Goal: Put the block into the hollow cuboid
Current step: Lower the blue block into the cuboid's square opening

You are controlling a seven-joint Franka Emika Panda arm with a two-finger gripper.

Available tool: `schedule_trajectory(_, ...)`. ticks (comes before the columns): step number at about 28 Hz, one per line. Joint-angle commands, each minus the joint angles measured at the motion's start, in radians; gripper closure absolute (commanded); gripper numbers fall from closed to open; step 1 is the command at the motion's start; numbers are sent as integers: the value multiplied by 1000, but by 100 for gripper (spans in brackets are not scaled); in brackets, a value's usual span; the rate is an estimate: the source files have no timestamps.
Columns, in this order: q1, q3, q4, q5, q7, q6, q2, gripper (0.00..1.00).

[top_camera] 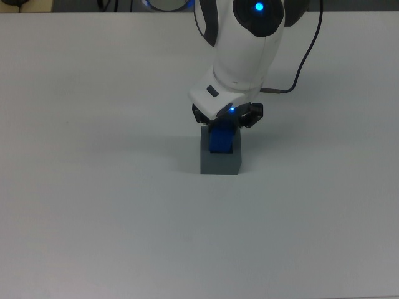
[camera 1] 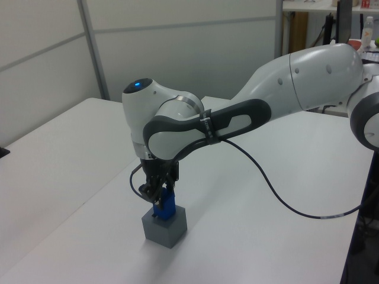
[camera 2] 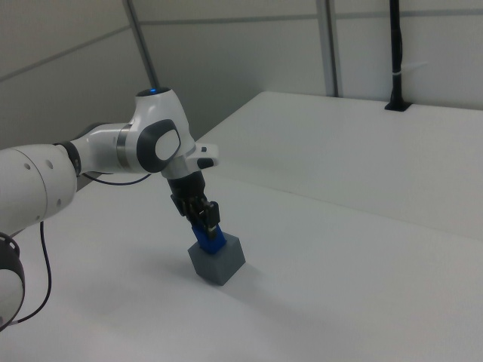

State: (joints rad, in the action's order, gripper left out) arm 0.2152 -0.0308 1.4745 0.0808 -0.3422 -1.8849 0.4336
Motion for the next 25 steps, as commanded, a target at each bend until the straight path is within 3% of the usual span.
schedule_trajectory(1, 4, 0, 12, 0, 22, 20, 7, 74)
schedule_trajectory(15, 1, 0, 9, -16, 109, 17, 27, 74)
schedule_trajectory(25, 1, 2, 12, -47, -26, 15, 28, 74)
